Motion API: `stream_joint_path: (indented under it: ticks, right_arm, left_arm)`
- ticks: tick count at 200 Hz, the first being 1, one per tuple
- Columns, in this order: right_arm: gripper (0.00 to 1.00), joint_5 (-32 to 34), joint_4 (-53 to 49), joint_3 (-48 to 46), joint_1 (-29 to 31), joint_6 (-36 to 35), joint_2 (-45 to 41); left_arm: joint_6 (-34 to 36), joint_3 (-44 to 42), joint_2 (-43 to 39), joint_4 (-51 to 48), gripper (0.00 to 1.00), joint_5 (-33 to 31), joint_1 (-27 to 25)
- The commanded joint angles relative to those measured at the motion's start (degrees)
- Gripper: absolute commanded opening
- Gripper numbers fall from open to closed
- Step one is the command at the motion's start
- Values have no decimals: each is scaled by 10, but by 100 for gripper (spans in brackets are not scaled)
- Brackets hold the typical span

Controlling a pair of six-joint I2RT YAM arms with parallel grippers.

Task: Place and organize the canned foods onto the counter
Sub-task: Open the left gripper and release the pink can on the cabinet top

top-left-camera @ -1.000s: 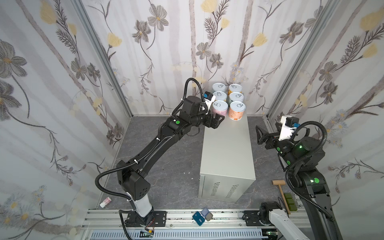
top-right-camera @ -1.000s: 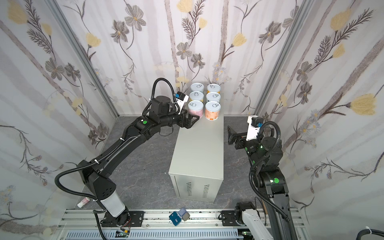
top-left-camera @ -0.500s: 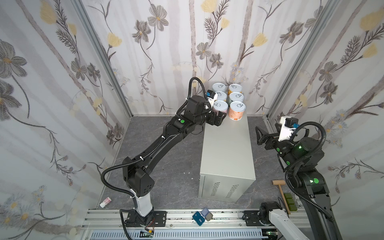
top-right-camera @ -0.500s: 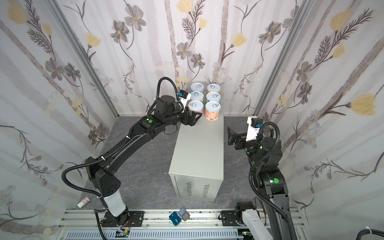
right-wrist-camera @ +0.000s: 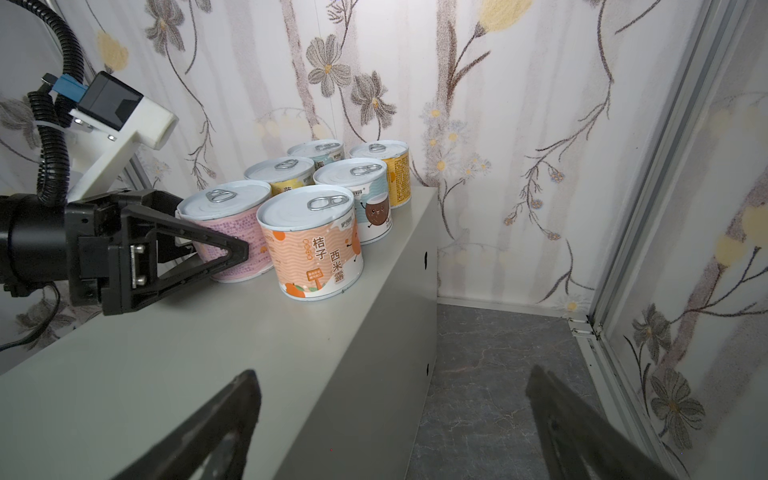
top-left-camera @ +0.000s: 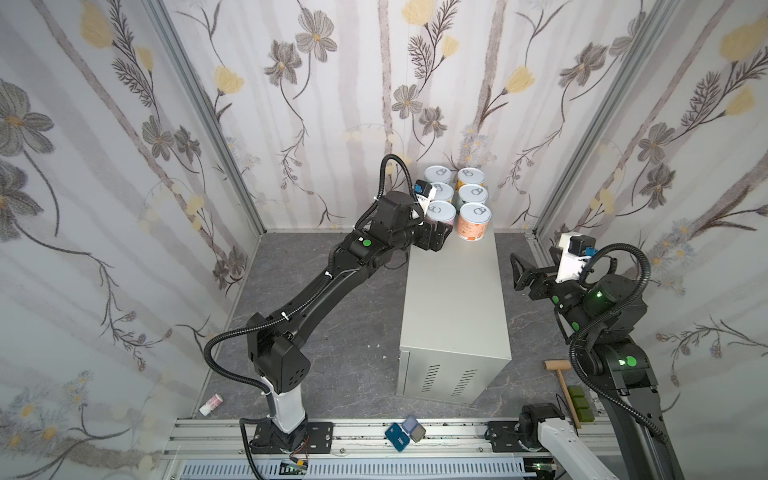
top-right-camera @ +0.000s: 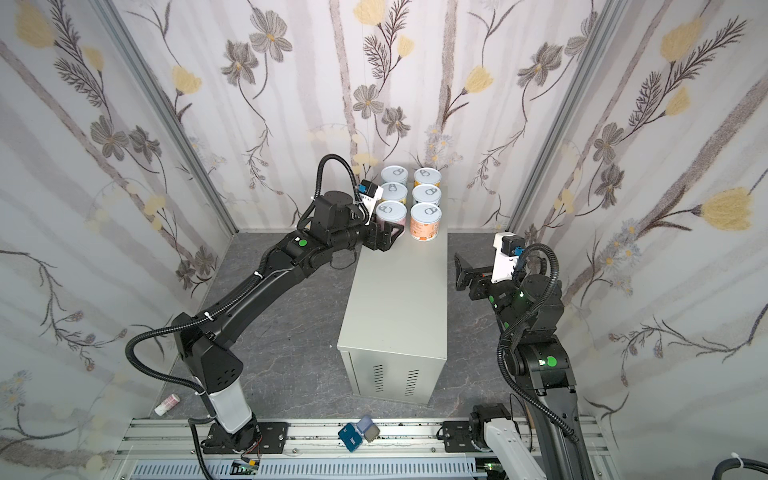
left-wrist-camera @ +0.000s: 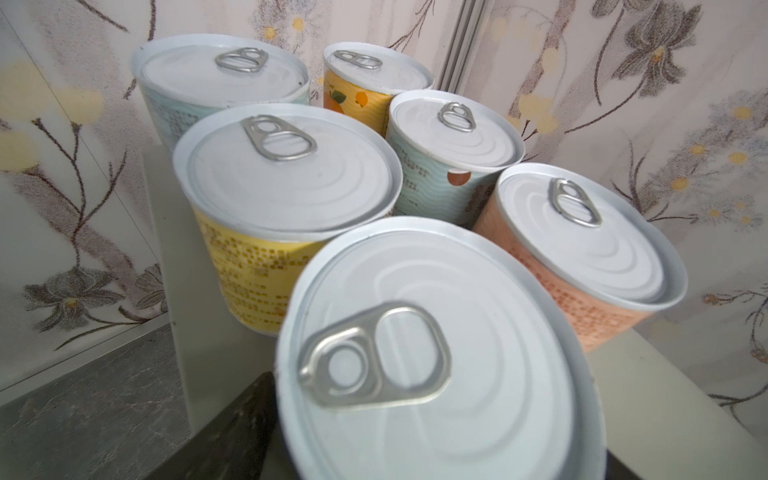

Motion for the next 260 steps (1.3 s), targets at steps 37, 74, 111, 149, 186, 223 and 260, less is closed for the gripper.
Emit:
stream_joint_path:
  ticks: [37, 74, 111, 149, 186, 223, 260]
  right_arm:
    - [100, -2, 16, -3, 0, -3, 1]
    - [100, -3, 17, -5, 0, -3, 2]
    - [100, -4, 19, -5, 0, -2, 1]
    - [100, -4, 21, -6, 1, -2, 1]
    - [100, -6, 23, -4, 0, -2, 4]
    - [100, -9, 25, -3, 1, -1, 6]
    - [100, -11, 27, -2, 0, -1, 10]
  left_arm:
    - [-10, -2, -2, -59, 88, -8, 1]
    - [-7, -3, -5, -62, 88, -13, 1]
    - [-5, -4, -5, -64, 87, -16, 1]
    - [-6, -4, -8, -64, 86, -21, 3]
    - [-4, -3, -9, -66, 86, -18, 6]
    - [-3, -3, -12, -67, 86, -9, 7]
    - [-8, -25, -34, -41, 95, 37, 7]
